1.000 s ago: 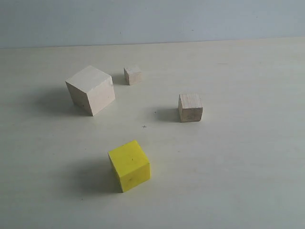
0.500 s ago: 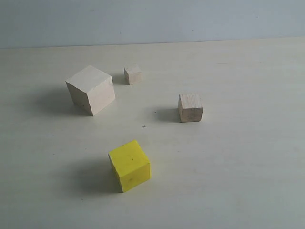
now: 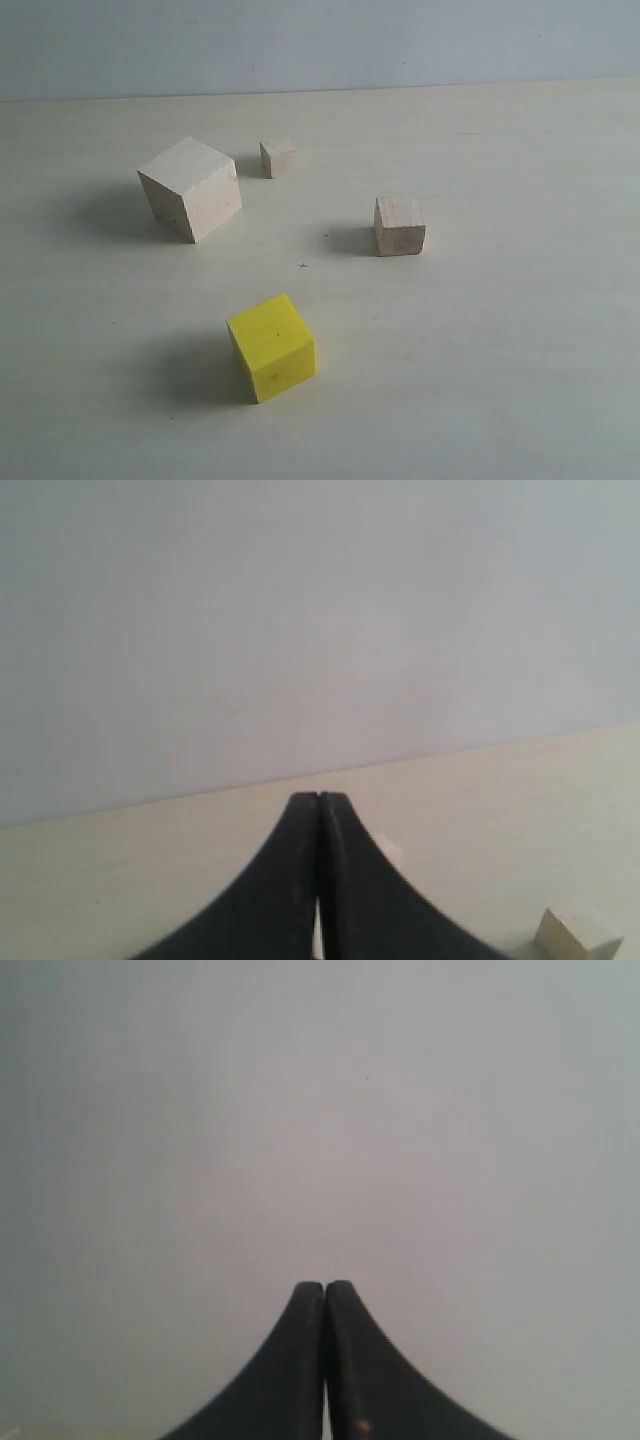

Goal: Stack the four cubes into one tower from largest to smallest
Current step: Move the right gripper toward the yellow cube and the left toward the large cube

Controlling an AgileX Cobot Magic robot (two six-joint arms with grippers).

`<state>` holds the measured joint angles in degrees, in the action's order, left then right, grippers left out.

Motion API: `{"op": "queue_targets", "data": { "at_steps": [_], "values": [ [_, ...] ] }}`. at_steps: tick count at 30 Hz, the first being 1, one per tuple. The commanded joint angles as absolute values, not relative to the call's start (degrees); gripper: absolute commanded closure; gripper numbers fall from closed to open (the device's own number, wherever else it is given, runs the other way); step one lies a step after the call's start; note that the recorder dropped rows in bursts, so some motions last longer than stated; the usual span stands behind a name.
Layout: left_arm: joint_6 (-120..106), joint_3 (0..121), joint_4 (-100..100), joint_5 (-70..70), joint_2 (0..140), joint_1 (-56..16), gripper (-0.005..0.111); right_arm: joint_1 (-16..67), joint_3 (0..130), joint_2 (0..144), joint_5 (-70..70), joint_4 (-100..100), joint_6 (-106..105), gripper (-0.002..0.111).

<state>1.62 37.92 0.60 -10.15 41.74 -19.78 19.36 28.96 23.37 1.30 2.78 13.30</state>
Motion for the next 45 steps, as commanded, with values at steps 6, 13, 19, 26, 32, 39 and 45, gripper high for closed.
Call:
{"op": "queue_targets", "data": {
  "at_steps": [6,13,19,26,32,39,45],
  "values": [
    [-4.28,48.43,0.56,-24.53,57.96,-23.05,0.107,26.77,43.01,46.79,-24.61,0.0,5.57,0.108],
    [-4.28,48.81,0.56,-24.76,61.43,-23.05,0.107,26.97,43.93,57.44,-29.91,-14.22,5.54,0.108],
    [-4.28,48.81,0.56,-23.6,62.48,-23.05,0.107,26.97,43.93,59.76,-27.91,-15.25,5.54,0.108],
    [-3.89,48.81,0.79,-23.05,62.87,-23.05,0.107,26.97,43.93,59.88,-19.1,-15.38,5.54,0.108],
    [-3.89,49.74,0.79,-14.93,67.86,-22.91,0.107,26.97,43.93,59.88,-16.45,-14.25,5.54,0.108],
    [-3.37,57.39,0.79,-21.0,81.68,-22.65,0.107,26.97,43.93,61.26,-21.46,-11.78,5.43,0.108],
    [-3.24,63.91,0.68,-25.63,88.87,-22.65,0.107,26.97,43.93,65.76,-26.16,-17.33,3.17,0.108]
  ]
}}
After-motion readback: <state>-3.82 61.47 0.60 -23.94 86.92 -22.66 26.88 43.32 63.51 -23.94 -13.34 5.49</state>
